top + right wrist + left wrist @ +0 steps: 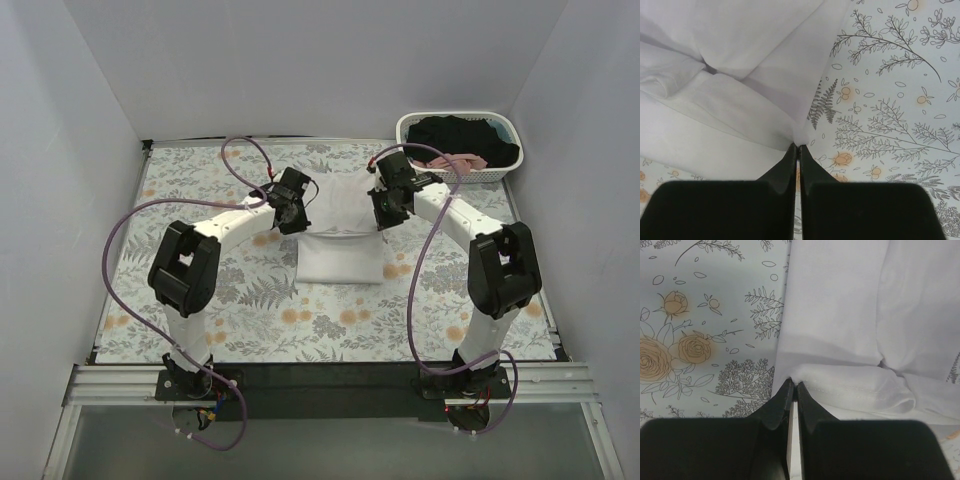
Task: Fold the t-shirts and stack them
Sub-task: Fold the tshirt
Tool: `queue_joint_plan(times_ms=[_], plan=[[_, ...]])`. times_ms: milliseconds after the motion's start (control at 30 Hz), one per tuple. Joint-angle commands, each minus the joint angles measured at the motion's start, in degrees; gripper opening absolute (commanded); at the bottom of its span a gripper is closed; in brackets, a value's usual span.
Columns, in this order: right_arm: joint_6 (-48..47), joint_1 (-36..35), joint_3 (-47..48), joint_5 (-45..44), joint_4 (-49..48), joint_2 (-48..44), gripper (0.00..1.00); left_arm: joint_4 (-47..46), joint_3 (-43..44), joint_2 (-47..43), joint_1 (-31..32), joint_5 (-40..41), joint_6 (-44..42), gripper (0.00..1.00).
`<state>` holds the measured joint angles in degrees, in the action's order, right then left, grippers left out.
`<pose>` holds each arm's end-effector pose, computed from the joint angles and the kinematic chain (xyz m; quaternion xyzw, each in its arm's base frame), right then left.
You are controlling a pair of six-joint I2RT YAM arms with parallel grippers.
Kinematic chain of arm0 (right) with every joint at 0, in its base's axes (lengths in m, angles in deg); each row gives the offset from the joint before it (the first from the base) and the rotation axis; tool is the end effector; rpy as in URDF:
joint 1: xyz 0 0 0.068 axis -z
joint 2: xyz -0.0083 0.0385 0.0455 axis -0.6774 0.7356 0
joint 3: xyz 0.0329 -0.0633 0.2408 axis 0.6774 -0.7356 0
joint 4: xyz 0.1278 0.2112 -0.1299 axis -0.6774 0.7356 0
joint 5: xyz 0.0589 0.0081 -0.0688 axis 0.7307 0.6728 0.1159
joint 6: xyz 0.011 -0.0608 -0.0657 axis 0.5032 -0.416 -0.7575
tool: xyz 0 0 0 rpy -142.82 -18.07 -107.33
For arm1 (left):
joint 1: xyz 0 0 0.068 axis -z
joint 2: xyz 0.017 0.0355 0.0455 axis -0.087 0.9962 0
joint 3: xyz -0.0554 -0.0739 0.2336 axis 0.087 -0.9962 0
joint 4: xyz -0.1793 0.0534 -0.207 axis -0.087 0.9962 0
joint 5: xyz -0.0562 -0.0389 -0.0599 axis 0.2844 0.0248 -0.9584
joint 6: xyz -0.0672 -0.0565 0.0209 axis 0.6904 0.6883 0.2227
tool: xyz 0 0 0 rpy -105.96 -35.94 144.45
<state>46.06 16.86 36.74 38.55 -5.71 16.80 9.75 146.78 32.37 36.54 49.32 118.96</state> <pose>0.3807 0.1810 0.1776 -0.1486 0.9488 0.0654 0.2708 0.3767 -0.2138 0.1398 -0.3898 0.8765 -0.1649 0.2295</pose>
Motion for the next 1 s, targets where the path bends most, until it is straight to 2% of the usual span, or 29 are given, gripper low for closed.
queue_joint_plan(times_ms=[0, 100, 200, 233, 267, 333, 400, 567, 667, 767, 967], plan=[[-0.52, 0.73, -0.09, -0.70, -5.50, 1.78, 0.01, -2.97, 0.06, 1.04, -0.61, 1.19, -0.68, 0.00], [-0.52, 0.91, -0.70, -1.05, -6.74, 3.19, 0.01, -4.64, -0.56, 2.18, -0.70, 1.54, -1.03, 0.06], [0.00, 0.91, -1.49, -1.14, -7.01, 3.80, 0.19, -5.34, -0.65, 2.71, -0.70, 2.77, -1.30, 0.18], [0.18, 0.91, -1.58, -0.79, -6.92, 3.63, 0.32, -5.08, -0.47, 2.45, -0.70, 3.03, -1.38, 0.23], [0.44, 0.91, -1.58, -0.18, -6.74, 2.85, 0.35, -4.73, -0.56, 1.93, -0.70, 3.03, -0.78, 0.35], [1.23, 0.82, -2.19, 0.00, -6.65, 1.09, 0.43, -4.82, -1.43, -0.88, -0.35, 2.95, -0.24, 0.44], [1.85, 0.47, -2.98, -0.79, -6.74, -1.81, 0.43, -4.64, -2.83, -3.25, 0.35, 4.17, -0.07, 0.47], [2.47, -1.55, -6.32, -0.62, -7.88, -7.70, 0.42, -4.46, -8.55, -12.40, 5.36, 6.99, 1.95, 0.46], [3.34, -4.00, -9.92, 3.06, -10.07, -8.50, 0.36, -4.81, -13.47, -15.03, 9.13, 6.72, 4.67, 0.42], [4.92, -6.38, -12.64, 4.74, -12.79, -7.54, 0.28, -5.08, -16.90, -13.56, 12.13, 5.94, 6.34, 0.41], [6.60, -8.06, -11.78, 6.07, -16.05, -2.36, 0.27, -6.31, -21.82, -10.30, 13.10, 2.86, 9.07, 0.39]])
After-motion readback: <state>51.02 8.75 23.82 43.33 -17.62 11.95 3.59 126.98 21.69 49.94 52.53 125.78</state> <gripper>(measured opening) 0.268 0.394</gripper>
